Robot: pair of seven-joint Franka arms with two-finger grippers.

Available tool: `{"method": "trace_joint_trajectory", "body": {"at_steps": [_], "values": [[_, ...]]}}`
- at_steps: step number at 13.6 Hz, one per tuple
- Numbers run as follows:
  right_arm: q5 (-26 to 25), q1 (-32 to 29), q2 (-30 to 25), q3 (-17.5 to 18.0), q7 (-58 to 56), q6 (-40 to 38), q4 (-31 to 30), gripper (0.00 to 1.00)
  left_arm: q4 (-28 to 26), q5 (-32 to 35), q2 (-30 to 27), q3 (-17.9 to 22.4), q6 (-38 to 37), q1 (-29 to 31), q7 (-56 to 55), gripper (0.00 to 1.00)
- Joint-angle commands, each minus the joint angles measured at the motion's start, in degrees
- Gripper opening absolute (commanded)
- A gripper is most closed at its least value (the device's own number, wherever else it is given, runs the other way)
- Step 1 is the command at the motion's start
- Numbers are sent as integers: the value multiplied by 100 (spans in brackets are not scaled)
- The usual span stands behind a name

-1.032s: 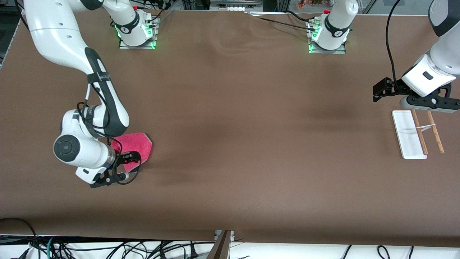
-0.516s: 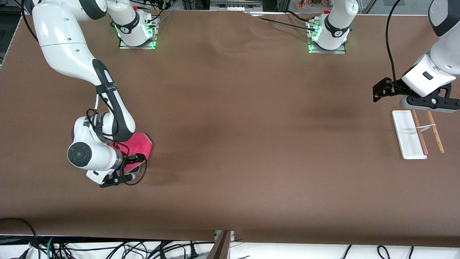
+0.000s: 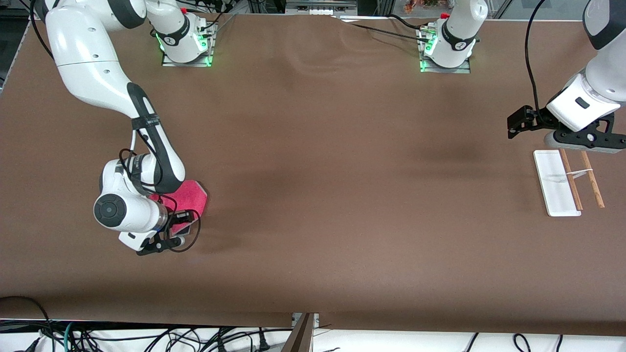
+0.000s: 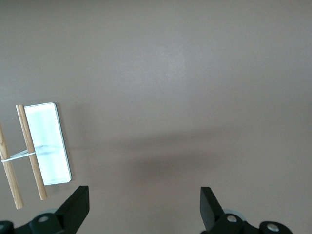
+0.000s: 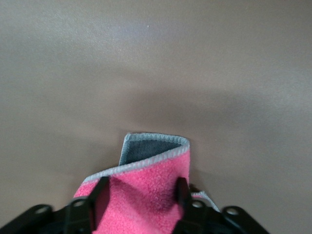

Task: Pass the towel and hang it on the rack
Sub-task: 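Close the right gripper on the pink towel's corner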

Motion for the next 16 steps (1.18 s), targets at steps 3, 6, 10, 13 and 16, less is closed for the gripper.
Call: {"method": "trace_joint_trajectory", "body": {"at_steps": [3,6,10,13,16], "values": [[-9,-15,39,18,-118,-15,-5,0,8,21,-37,9,7,3,108,100],[9,11,-22,18,-153,-111,13,0,8,30,-37,9,7,3,116,100],[62,38,-416,272,-65,-655,249,0,8,30,-37,9,7,3,116,100],[44,195,-777,589,-48,-1331,670,0,8,30,-37,9,7,3,108,100],[71,625,-901,607,196,-1859,1215,0,8,21,-37,9,7,3,108,100]]}}
